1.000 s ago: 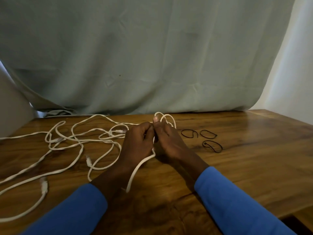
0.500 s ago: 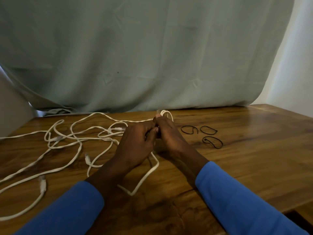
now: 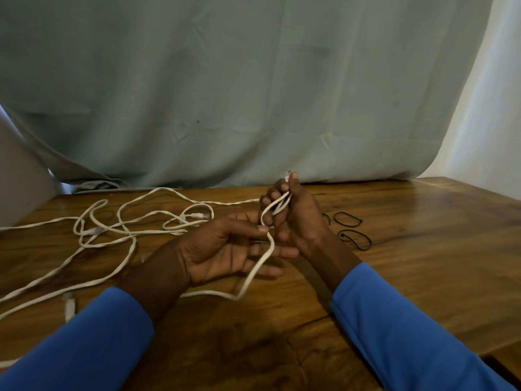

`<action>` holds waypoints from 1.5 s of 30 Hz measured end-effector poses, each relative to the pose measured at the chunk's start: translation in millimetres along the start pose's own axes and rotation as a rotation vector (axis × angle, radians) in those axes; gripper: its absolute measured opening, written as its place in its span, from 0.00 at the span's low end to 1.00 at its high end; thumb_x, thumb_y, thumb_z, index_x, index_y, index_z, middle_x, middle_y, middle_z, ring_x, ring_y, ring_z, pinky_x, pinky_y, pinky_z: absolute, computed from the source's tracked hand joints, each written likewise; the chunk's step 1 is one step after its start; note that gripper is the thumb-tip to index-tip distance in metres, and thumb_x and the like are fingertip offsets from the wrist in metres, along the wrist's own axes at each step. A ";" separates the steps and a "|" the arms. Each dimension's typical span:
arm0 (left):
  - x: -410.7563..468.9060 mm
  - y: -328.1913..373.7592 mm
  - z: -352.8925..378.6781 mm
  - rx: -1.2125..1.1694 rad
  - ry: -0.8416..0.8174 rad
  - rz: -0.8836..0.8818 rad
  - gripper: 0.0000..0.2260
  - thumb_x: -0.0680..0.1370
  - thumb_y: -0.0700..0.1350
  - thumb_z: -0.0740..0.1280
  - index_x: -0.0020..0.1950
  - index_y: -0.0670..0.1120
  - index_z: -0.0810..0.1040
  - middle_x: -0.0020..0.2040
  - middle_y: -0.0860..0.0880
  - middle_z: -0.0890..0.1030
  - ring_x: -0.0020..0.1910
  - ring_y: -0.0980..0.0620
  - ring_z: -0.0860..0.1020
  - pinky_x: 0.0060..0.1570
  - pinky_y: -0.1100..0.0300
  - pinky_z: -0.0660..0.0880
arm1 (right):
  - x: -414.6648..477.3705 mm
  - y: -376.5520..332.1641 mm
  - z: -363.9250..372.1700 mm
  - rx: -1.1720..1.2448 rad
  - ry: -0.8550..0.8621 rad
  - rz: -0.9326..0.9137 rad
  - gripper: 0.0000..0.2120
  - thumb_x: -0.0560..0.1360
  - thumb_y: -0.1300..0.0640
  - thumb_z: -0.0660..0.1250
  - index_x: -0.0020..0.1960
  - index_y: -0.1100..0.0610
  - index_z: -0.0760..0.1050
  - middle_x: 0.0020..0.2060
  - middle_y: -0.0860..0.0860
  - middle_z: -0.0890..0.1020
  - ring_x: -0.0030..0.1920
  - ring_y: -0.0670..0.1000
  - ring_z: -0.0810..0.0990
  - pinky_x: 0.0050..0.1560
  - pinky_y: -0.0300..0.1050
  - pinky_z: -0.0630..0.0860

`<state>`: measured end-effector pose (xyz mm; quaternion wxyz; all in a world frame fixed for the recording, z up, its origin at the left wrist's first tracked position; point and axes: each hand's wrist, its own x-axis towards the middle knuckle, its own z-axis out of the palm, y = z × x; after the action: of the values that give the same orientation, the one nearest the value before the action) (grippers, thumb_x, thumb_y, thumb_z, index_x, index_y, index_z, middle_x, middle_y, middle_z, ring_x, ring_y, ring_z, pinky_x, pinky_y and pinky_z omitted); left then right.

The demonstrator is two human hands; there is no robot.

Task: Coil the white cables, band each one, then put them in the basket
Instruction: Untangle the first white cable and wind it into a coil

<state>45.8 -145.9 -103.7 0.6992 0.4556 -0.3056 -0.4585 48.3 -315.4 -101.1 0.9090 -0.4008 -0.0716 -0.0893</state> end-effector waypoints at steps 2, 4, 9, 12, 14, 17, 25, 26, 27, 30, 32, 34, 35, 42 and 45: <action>3.4 -4.7 5.3 -0.057 -0.015 -0.019 0.16 0.77 0.34 0.62 0.64 0.41 0.76 0.51 0.37 0.82 0.52 0.36 0.85 0.60 0.32 0.77 | 5.0 -1.2 -2.7 0.096 -0.031 -0.003 0.26 0.85 0.43 0.53 0.33 0.53 0.69 0.27 0.49 0.72 0.33 0.51 0.77 0.27 0.41 0.77; 7.0 -8.8 7.5 -0.106 0.003 -0.091 0.17 0.76 0.35 0.62 0.64 0.45 0.72 0.40 0.42 0.77 0.30 0.49 0.81 0.41 0.44 0.84 | 9.1 -3.8 -6.3 0.168 -0.031 -0.027 0.24 0.85 0.45 0.54 0.33 0.54 0.69 0.26 0.49 0.72 0.31 0.50 0.77 0.28 0.39 0.76; -3.0 -0.6 -0.8 0.233 -0.014 -0.239 0.10 0.85 0.47 0.61 0.58 0.46 0.81 0.31 0.50 0.64 0.19 0.61 0.62 0.25 0.63 0.72 | 14.7 -33.3 -31.8 0.346 -0.054 -0.120 0.14 0.76 0.51 0.59 0.34 0.54 0.68 0.20 0.45 0.65 0.17 0.43 0.64 0.17 0.35 0.59; -8.1 6.4 -5.9 0.555 0.169 -0.191 0.14 0.82 0.51 0.64 0.50 0.43 0.84 0.28 0.49 0.63 0.20 0.57 0.62 0.30 0.59 0.74 | 13.9 -51.1 -50.9 0.339 0.033 -0.158 0.20 0.82 0.52 0.55 0.32 0.53 0.68 0.19 0.45 0.62 0.16 0.43 0.60 0.17 0.35 0.54; -7.7 11.4 -12.0 0.634 0.281 -0.148 0.15 0.81 0.51 0.65 0.45 0.41 0.84 0.27 0.47 0.66 0.23 0.53 0.65 0.33 0.57 0.72 | 12.3 -57.4 -57.9 0.341 0.059 -0.175 0.23 0.85 0.52 0.51 0.31 0.53 0.68 0.19 0.45 0.62 0.16 0.43 0.59 0.17 0.35 0.53; -9.0 15.2 -24.2 0.717 0.409 -0.123 0.16 0.82 0.49 0.66 0.42 0.40 0.84 0.27 0.46 0.70 0.24 0.52 0.66 0.31 0.58 0.67 | 11.3 -61.2 -59.9 0.328 0.065 -0.203 0.24 0.84 0.54 0.51 0.31 0.53 0.68 0.19 0.45 0.61 0.16 0.44 0.59 0.17 0.34 0.53; -1.8 6.6 -37.7 0.599 0.856 0.109 0.12 0.82 0.44 0.69 0.41 0.44 0.73 0.28 0.46 0.74 0.19 0.54 0.66 0.19 0.66 0.59 | 3.3 -43.0 -29.3 -0.164 -0.036 -0.101 0.22 0.86 0.46 0.50 0.35 0.52 0.63 0.20 0.45 0.61 0.17 0.43 0.57 0.18 0.33 0.51; 1.5 3.5 -37.8 0.543 0.900 0.148 0.11 0.82 0.44 0.69 0.41 0.44 0.72 0.27 0.48 0.74 0.19 0.54 0.66 0.20 0.66 0.59 | 1.2 -35.0 -22.8 -0.275 -0.042 -0.078 0.22 0.86 0.46 0.49 0.35 0.52 0.63 0.20 0.45 0.61 0.18 0.43 0.56 0.18 0.32 0.51; 4.3 1.6 -37.9 0.493 0.942 0.182 0.11 0.82 0.43 0.69 0.41 0.44 0.72 0.26 0.49 0.73 0.19 0.55 0.66 0.21 0.66 0.59 | -1.2 -26.1 -16.8 -0.391 -0.053 -0.065 0.22 0.86 0.46 0.49 0.35 0.53 0.63 0.21 0.45 0.61 0.19 0.43 0.56 0.19 0.33 0.52; 8.3 1.8 -39.1 0.407 1.053 0.268 0.14 0.81 0.45 0.70 0.37 0.44 0.74 0.25 0.49 0.73 0.19 0.55 0.66 0.21 0.66 0.59 | -15.5 0.5 2.9 -0.713 -0.151 -0.081 0.22 0.87 0.48 0.51 0.35 0.54 0.65 0.23 0.46 0.63 0.22 0.44 0.57 0.23 0.35 0.55; 9.0 3.5 -41.1 0.378 1.081 0.298 0.17 0.81 0.47 0.71 0.33 0.44 0.75 0.25 0.49 0.72 0.19 0.55 0.66 0.21 0.66 0.59 | -25.3 14.5 11.2 -0.908 -0.207 -0.120 0.23 0.87 0.48 0.54 0.35 0.55 0.68 0.26 0.47 0.66 0.24 0.44 0.62 0.26 0.38 0.60; 8.7 3.7 -42.7 0.333 1.067 0.311 0.16 0.80 0.47 0.71 0.34 0.45 0.76 0.25 0.49 0.73 0.20 0.55 0.67 0.20 0.66 0.59 | -31.4 26.0 13.5 -1.204 -0.252 -0.201 0.23 0.86 0.45 0.54 0.37 0.54 0.73 0.28 0.45 0.73 0.28 0.44 0.70 0.33 0.41 0.69; 8.2 3.5 -42.7 0.312 1.052 0.310 0.15 0.80 0.47 0.72 0.34 0.45 0.77 0.26 0.49 0.74 0.21 0.55 0.67 0.20 0.66 0.59 | -33.3 31.1 13.5 -1.395 -0.276 -0.237 0.23 0.86 0.42 0.53 0.41 0.53 0.76 0.32 0.45 0.77 0.33 0.45 0.75 0.38 0.47 0.73; 4.8 9.8 -38.4 0.206 0.958 0.370 0.05 0.73 0.42 0.71 0.40 0.41 0.83 0.32 0.46 0.79 0.25 0.52 0.72 0.24 0.64 0.66 | -33.5 44.6 14.9 -1.853 -0.285 -0.381 0.21 0.86 0.39 0.48 0.48 0.51 0.72 0.35 0.47 0.77 0.37 0.49 0.76 0.43 0.51 0.74; 4.5 10.3 -36.2 0.251 0.868 0.408 0.08 0.74 0.37 0.68 0.46 0.42 0.87 0.41 0.42 0.85 0.38 0.47 0.80 0.38 0.57 0.76 | -30.8 45.5 9.8 -1.842 -0.260 -0.378 0.25 0.84 0.34 0.45 0.55 0.50 0.73 0.34 0.45 0.76 0.39 0.48 0.78 0.47 0.53 0.77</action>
<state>82.0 -135.5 -108.6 0.7770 0.6162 -0.1221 -0.0400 27.7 -274.8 -133.3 0.1909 -0.9487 -0.1374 -0.2112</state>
